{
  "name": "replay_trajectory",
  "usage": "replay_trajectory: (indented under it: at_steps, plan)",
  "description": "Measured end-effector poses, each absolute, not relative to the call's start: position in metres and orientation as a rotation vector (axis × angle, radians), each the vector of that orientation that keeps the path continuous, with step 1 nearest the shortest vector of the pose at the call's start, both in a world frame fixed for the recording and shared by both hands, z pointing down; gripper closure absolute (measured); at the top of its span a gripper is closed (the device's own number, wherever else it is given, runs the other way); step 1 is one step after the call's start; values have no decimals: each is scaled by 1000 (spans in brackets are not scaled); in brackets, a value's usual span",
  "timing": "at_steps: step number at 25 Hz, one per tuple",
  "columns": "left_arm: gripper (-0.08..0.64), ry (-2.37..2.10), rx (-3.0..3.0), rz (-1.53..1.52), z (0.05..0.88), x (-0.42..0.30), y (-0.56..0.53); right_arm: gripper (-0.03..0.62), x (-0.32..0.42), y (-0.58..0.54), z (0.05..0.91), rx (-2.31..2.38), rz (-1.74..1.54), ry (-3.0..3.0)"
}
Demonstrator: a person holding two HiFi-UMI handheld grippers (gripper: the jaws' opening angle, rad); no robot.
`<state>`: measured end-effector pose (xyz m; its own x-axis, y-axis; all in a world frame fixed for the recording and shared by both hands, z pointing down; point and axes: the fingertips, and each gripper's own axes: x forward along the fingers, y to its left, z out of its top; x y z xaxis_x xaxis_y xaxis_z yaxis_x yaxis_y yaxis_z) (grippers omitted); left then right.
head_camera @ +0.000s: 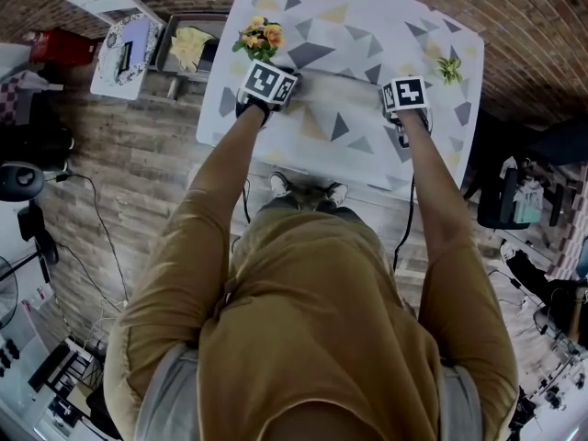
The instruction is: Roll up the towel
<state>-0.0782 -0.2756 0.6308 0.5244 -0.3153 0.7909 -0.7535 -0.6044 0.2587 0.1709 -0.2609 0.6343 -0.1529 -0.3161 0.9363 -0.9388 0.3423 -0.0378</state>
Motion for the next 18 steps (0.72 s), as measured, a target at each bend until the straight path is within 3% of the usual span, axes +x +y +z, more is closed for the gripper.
replay_trajectory:
  at_steps: [6,18]
  plan:
    - [446,-928,2163,998,638,-81,-272,428,158,-259,637,1006,537,-1643]
    - [446,-1003,2187,986,638,-85,-276,430,161,-256,602,1058,308,-1731]
